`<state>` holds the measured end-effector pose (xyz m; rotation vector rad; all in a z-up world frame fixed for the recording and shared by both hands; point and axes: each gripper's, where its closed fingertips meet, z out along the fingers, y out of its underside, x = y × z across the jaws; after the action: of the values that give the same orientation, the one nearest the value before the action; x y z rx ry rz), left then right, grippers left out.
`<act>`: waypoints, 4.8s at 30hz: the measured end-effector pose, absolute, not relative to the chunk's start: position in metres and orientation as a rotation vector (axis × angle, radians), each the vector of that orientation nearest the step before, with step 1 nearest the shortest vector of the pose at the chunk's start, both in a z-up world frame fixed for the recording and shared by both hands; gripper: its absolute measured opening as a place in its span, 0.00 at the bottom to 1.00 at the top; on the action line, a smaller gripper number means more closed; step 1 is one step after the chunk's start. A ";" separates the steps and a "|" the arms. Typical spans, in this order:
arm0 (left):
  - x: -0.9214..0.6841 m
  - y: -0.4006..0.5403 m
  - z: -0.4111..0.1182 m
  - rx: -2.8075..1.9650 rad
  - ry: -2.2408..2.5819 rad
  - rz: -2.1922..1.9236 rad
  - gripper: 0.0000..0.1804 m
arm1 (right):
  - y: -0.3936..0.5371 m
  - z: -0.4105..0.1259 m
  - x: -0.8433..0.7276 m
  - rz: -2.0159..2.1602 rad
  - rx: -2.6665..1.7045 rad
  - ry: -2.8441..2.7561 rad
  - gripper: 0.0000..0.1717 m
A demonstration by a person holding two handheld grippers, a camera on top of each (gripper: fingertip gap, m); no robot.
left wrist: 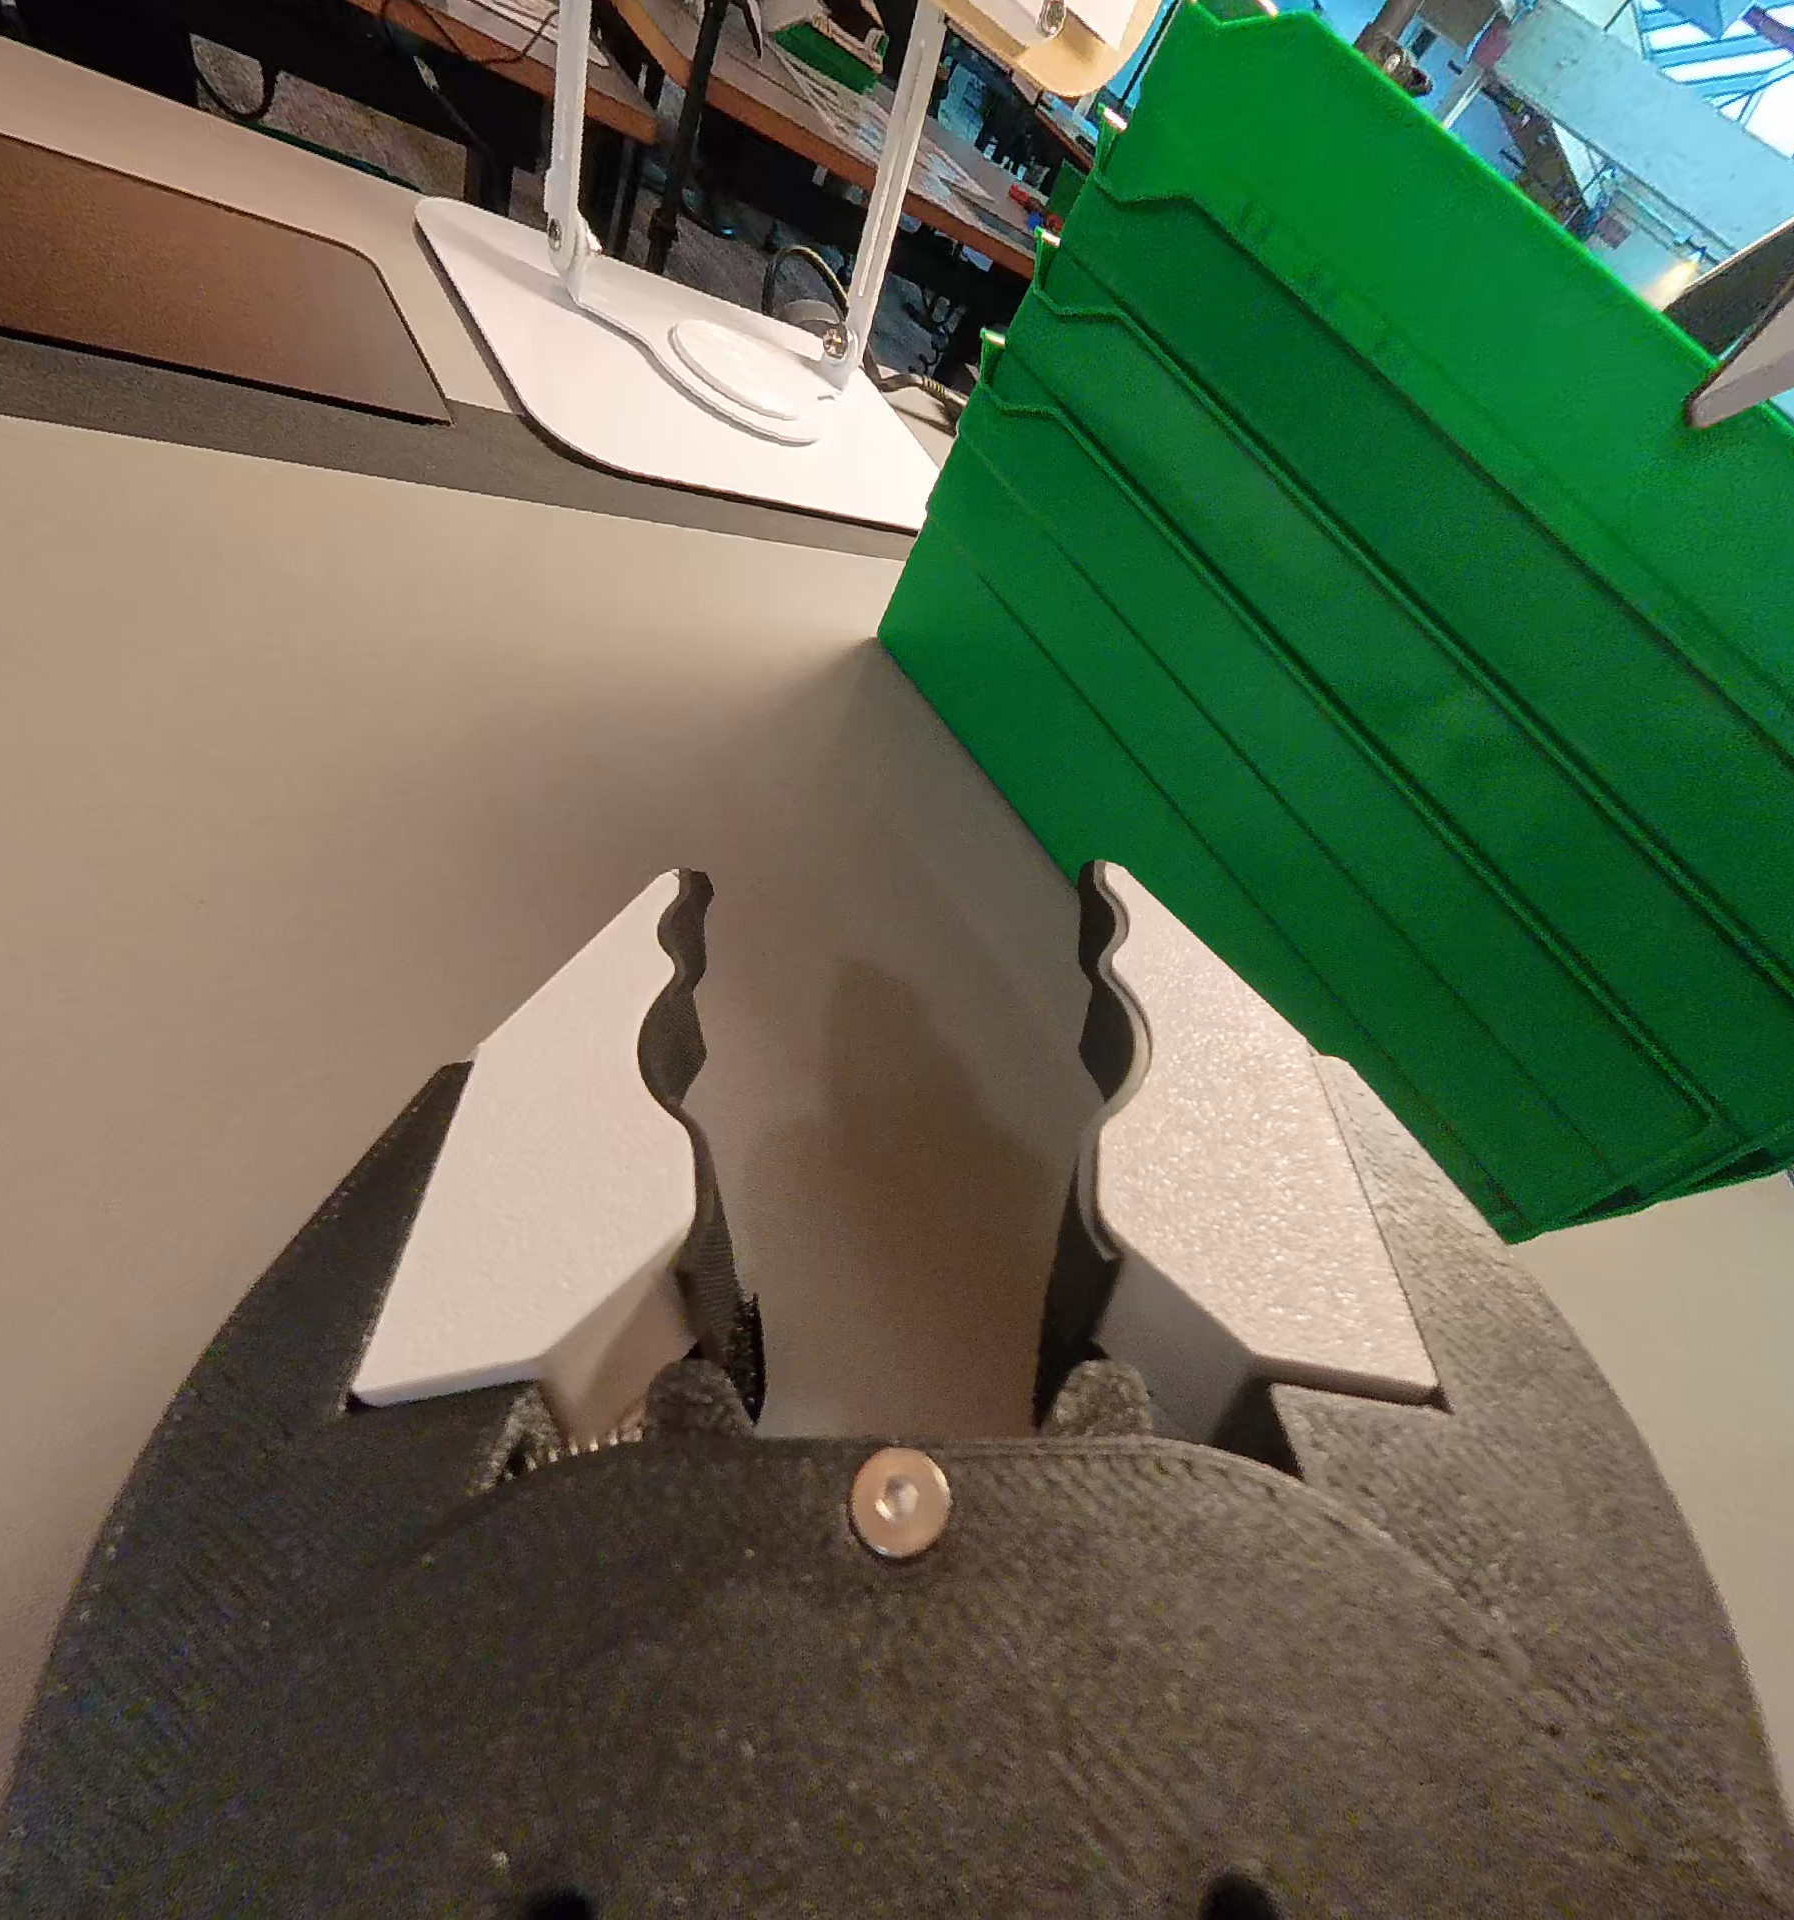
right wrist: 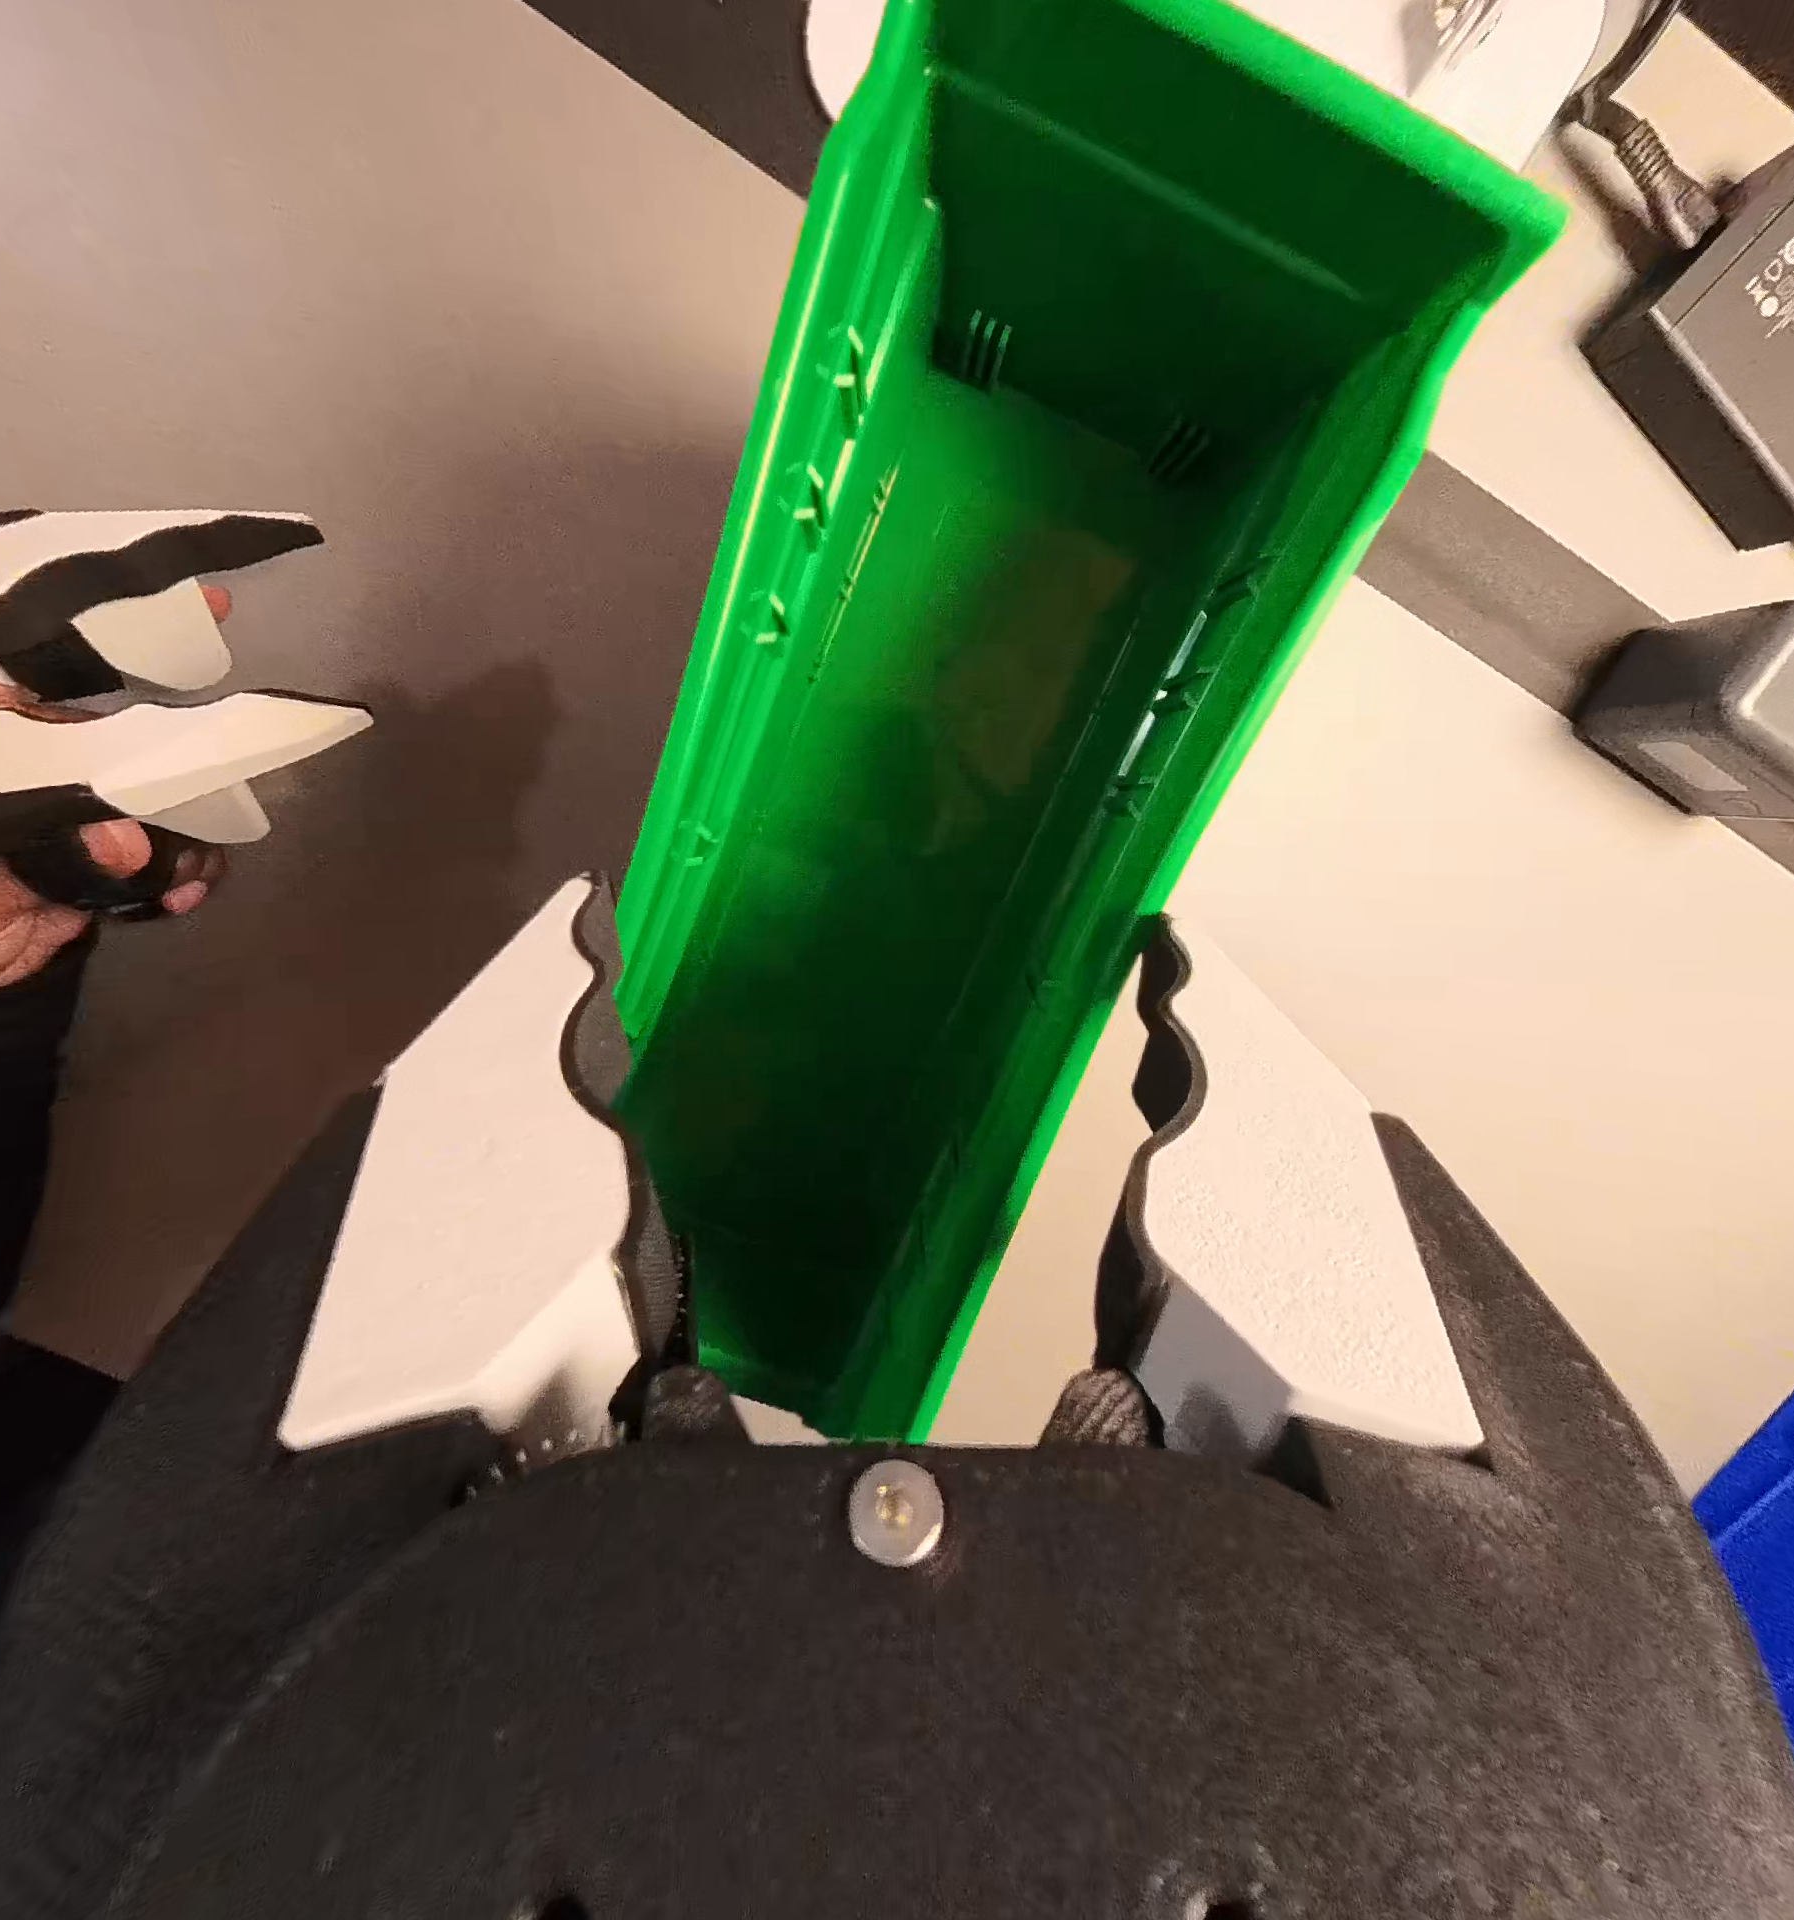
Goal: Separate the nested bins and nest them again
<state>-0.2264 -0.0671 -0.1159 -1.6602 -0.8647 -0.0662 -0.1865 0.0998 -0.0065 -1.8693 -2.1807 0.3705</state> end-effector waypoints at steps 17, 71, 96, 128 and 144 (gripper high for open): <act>-0.225 -0.066 -0.116 -1.666 -0.857 -0.068 0.39 | 0.105 -0.011 -0.170 0.246 -1.780 -2.230 0.75; -0.225 -0.067 -0.115 -1.657 -0.858 -0.078 0.39 | 0.240 0.077 -0.056 0.563 -1.835 -1.878 0.61; -0.221 -0.066 -0.115 -1.660 -0.842 -0.051 0.39 | 0.283 -0.025 0.015 0.777 -1.845 -1.604 0.61; -0.131 -0.022 -0.079 -1.525 -0.790 -0.326 0.42 | 0.086 -0.089 -0.067 1.564 -1.531 -1.759 0.45; -0.176 0.009 0.009 -2.146 -0.661 0.255 0.63 | 0.033 -0.101 -0.041 1.692 -1.379 -1.988 0.50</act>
<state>-0.1756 0.0093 0.0093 -2.1463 -0.6608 0.2555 -0.0406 0.0330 -0.1014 -1.3793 -1.9879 1.6924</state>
